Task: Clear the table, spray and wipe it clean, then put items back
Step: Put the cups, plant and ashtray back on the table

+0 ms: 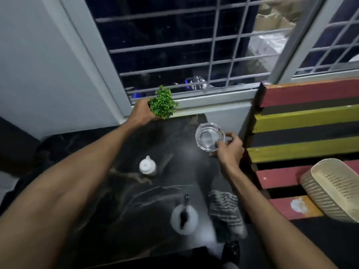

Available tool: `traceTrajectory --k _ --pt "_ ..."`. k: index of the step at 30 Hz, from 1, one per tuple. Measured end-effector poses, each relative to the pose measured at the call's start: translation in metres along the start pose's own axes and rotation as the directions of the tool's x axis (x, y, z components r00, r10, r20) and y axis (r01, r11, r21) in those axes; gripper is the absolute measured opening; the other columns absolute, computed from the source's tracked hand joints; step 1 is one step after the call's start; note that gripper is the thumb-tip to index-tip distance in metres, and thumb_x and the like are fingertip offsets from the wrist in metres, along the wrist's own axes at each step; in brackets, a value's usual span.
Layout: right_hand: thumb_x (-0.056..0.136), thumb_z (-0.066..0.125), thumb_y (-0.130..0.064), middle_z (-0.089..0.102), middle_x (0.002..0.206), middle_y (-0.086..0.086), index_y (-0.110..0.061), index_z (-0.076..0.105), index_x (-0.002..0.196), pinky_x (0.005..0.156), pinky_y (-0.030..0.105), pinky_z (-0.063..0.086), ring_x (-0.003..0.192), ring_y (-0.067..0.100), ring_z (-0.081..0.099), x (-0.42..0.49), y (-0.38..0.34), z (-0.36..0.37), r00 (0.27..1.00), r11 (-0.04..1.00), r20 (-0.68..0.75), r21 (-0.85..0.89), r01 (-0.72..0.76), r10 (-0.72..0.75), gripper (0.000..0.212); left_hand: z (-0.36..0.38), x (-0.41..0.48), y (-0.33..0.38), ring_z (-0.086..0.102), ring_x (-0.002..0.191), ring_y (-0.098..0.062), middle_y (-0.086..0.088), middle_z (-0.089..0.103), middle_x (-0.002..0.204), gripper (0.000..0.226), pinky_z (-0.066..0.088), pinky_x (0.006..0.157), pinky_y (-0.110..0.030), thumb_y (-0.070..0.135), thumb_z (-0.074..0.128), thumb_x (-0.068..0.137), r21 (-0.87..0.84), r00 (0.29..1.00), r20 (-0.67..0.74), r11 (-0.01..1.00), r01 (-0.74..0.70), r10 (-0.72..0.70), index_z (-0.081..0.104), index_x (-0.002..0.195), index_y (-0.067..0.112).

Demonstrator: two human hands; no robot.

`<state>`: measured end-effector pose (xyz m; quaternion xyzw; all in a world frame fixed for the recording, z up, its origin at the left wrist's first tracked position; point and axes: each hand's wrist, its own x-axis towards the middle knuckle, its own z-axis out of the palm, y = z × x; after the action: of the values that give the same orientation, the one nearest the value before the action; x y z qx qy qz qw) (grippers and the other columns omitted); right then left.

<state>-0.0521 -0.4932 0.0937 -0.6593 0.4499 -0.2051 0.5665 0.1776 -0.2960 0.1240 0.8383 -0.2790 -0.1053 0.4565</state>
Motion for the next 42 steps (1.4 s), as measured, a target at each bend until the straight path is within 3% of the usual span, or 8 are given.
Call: traceTrajectory --k 5,7,10,14,16,22,31,42 --pt "0.075 0.062 0.001 0.07 0.083 0.006 -0.022 0.066 0.09 0.052 0.046 0.062 0.051 0.028 0.071 -0.104 -0.005 0.099 0.999 0.996 0.038 0.084 -0.031 0.028 0.027 -0.094 -0.048 -0.09 0.066 0.086 0.003 0.003 0.079 0.094 0.042 0.055 0.081 -0.024 0.024 0.096 0.066 0.079 0.999 -0.022 0.996 0.048 -0.047 0.079 0.102 0.013" --pt "0.074 0.061 0.001 0.069 0.08 0.004 -0.026 0.065 0.082 0.049 0.044 0.061 0.05 0.028 0.071 -0.143 0.001 0.129 0.997 0.994 0.056 0.093 -0.065 0.06 0.029 -0.113 -0.065 -0.118 0.066 0.088 -0.007 -0.002 0.078 0.093 0.042 0.056 0.081 -0.027 0.021 0.097 0.065 0.121 0.996 -0.028 0.988 0.092 -0.089 0.079 0.101 0.011" --pt "0.076 0.062 -0.001 0.07 0.084 0.002 -0.033 0.064 0.077 0.051 0.046 0.061 0.064 0.031 0.073 -0.192 0.016 0.168 0.992 0.993 0.074 0.053 -0.103 0.099 0.032 -0.129 -0.085 -0.145 0.066 0.097 -0.012 -0.008 0.078 0.102 0.049 0.056 0.089 -0.032 0.015 0.097 0.066 0.099 0.993 0.019 0.989 0.113 -0.115 0.077 0.11 0.005" --pt "0.078 0.059 -0.006 0.07 0.079 0.001 -0.033 0.063 0.08 0.06 0.054 0.061 0.072 0.035 0.072 -0.23 0.049 0.203 0.985 0.99 0.1 -0.036 -0.135 0.138 0.028 -0.126 -0.103 -0.171 0.061 0.097 -0.007 0.001 0.076 0.099 0.048 0.052 0.078 -0.02 0.013 0.097 0.065 0.05 0.992 0.026 0.992 0.119 -0.12 0.078 0.109 0.005" --pt "0.078 0.058 -0.007 0.071 0.082 0.001 -0.03 0.062 0.084 0.069 0.057 0.059 0.077 0.034 0.071 -0.242 0.068 0.215 0.98 0.984 0.106 -0.083 -0.157 0.166 0.024 -0.118 -0.111 -0.187 0.061 0.096 -0.006 -0.005 0.079 0.101 0.047 0.054 0.081 -0.028 0.013 0.096 0.066 0.055 0.986 0.025 0.985 0.163 -0.165 0.079 0.108 0.004" --pt "0.083 0.062 -0.005 0.071 0.092 -0.005 -0.028 0.062 0.094 0.082 0.05 0.058 0.088 0.021 0.068 -0.26 0.123 0.24 0.977 0.963 0.1 -0.213 -0.164 0.188 0.025 -0.092 -0.114 -0.233 0.062 0.096 -0.011 -0.023 0.078 0.103 0.042 0.056 0.088 -0.043 0.011 0.095 0.067 0.138 0.965 0.058 0.96 0.245 -0.255 0.078 0.103 -0.003" --pt "0.085 0.058 -0.006 0.067 0.11 0.001 -0.027 0.065 0.113 0.095 0.045 0.052 0.104 0.021 0.062 -0.265 0.163 0.26 0.972 0.927 0.126 -0.346 -0.145 0.198 0.035 -0.078 -0.077 -0.267 0.069 0.097 -0.016 -0.021 0.078 0.102 0.036 0.053 0.082 -0.036 0.011 0.093 0.068 0.138 0.963 0.03 0.955 0.262 -0.268 0.078 0.099 -0.001" --pt "0.085 0.06 -0.005 0.055 0.105 -0.004 -0.032 0.064 0.111 0.085 0.027 0.041 0.091 0.007 0.053 -0.275 0.17 0.258 0.976 0.907 0.139 -0.408 -0.1 0.17 0.039 -0.081 -0.077 -0.276 0.072 0.106 -0.027 -0.019 0.077 0.111 0.042 0.055 0.092 -0.038 0.011 0.092 0.069 0.125 0.953 0.013 0.946 0.298 -0.301 0.077 0.107 0.001"
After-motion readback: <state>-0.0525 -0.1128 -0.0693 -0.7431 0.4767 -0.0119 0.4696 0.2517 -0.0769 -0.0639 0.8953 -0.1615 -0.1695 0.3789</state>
